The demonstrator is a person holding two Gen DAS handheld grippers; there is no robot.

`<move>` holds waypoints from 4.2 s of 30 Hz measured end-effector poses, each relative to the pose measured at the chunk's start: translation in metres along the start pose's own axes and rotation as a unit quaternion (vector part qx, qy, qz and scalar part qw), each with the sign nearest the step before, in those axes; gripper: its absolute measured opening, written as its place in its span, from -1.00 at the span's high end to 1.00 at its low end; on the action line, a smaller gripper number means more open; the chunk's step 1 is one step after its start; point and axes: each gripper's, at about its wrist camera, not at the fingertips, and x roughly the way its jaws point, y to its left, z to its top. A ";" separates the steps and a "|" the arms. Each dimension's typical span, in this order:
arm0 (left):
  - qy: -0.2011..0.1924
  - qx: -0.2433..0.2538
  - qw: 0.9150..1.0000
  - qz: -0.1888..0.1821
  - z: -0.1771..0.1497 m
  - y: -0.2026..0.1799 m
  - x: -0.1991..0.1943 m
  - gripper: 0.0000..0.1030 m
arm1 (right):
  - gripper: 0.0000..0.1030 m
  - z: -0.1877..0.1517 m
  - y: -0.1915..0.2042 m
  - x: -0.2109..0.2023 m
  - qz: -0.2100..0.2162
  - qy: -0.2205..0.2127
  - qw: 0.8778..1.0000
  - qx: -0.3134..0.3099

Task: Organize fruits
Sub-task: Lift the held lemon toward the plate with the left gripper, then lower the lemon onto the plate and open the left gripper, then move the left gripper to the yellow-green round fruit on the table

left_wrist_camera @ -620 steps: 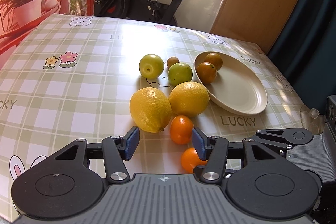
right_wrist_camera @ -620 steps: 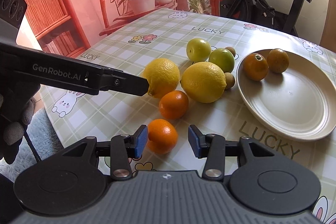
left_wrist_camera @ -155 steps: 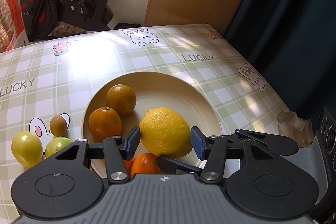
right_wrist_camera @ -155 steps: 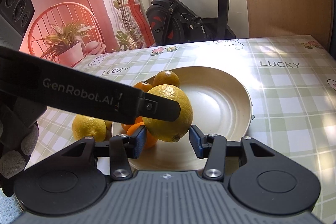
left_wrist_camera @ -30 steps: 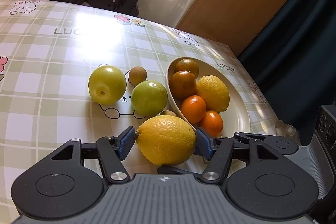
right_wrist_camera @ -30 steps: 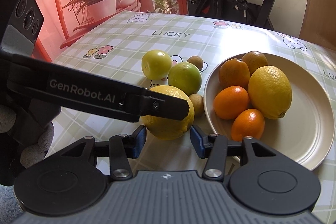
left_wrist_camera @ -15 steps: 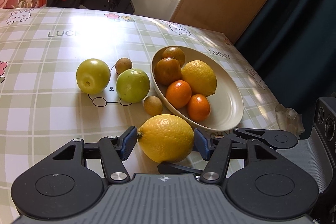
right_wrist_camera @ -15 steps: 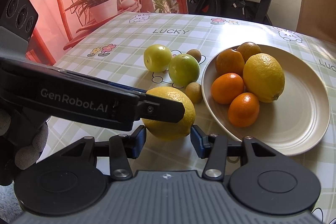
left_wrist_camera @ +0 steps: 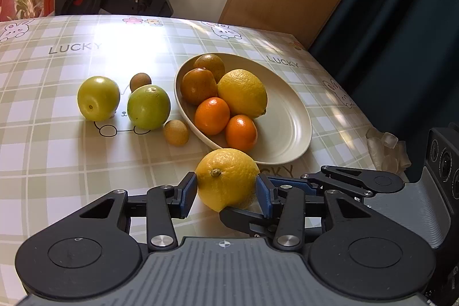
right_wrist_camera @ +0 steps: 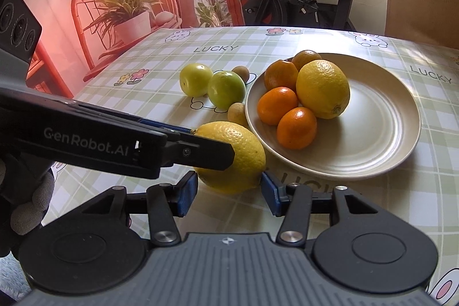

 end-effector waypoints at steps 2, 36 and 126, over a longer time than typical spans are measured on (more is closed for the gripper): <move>0.001 0.004 1.000 0.003 0.000 -0.003 -0.001 0.09 | -0.07 -0.001 -0.003 -0.003 -0.001 -0.004 1.000 0.005; -0.010 0.041 0.999 0.014 0.010 -0.038 -0.010 0.11 | -0.18 -0.002 -0.012 -0.020 -0.006 -0.044 0.999 0.026; -0.088 -0.040 0.994 0.045 0.066 0.011 -0.018 0.06 | -0.18 0.062 -0.106 -0.019 -0.072 -0.068 0.987 0.130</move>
